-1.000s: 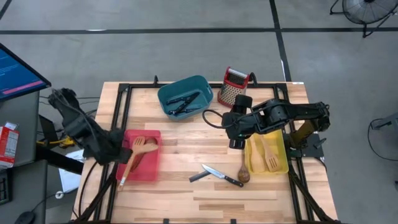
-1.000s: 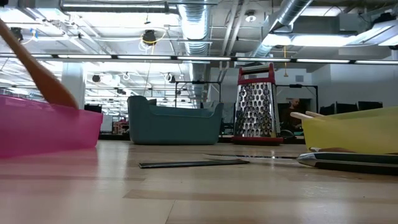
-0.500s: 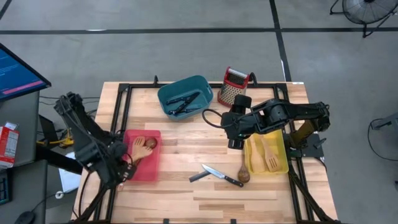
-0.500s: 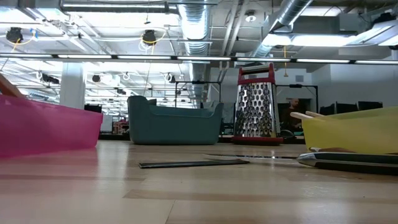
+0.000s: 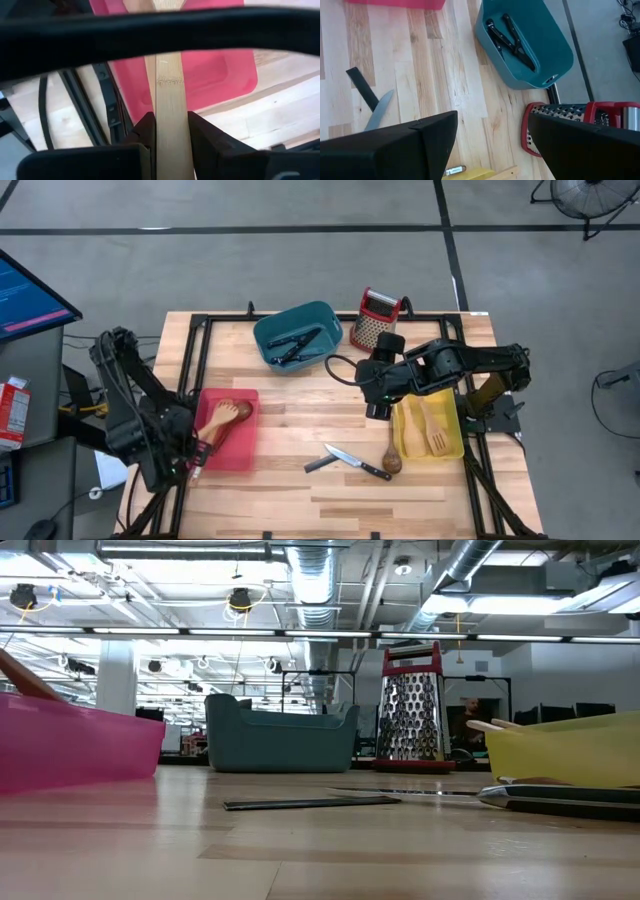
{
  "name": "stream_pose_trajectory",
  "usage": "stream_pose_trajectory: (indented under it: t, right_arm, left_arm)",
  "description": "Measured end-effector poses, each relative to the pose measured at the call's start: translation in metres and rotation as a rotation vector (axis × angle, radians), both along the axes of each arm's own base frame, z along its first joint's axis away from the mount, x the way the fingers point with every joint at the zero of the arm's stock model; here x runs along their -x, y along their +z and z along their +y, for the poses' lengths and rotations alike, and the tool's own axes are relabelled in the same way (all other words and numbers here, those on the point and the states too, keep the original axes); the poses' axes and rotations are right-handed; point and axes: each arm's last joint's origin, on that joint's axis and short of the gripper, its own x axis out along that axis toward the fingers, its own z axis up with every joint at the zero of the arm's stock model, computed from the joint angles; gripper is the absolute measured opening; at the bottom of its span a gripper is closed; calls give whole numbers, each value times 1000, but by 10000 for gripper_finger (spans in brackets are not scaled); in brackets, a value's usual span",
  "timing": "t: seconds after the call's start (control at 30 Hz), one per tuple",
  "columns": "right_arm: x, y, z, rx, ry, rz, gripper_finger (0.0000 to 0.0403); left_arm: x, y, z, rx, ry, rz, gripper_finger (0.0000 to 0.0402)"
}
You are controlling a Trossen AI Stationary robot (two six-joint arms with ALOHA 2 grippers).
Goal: Pick & Place Kitchen Items
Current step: Put the brown serving fork into the pink bin
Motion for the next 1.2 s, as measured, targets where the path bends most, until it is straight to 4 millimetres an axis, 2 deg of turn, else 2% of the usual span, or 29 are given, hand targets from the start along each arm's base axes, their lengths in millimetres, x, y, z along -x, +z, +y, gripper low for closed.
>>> stream_pose_trajectory:
  t: [0.4,0.8,1.2]
  right_arm:
    - [0,0,0,0,0,2,254]
    - [0,0,0,-6,-7,-2,254]
    - [0,0,0,-3,-1,1,254]
  left_arm:
    - [-8,-30,-14,-145,-12,69,61]
    - [-11,-36,-19,-156,3,72,61]
    - [-16,-49,-29,-178,7,87,61]
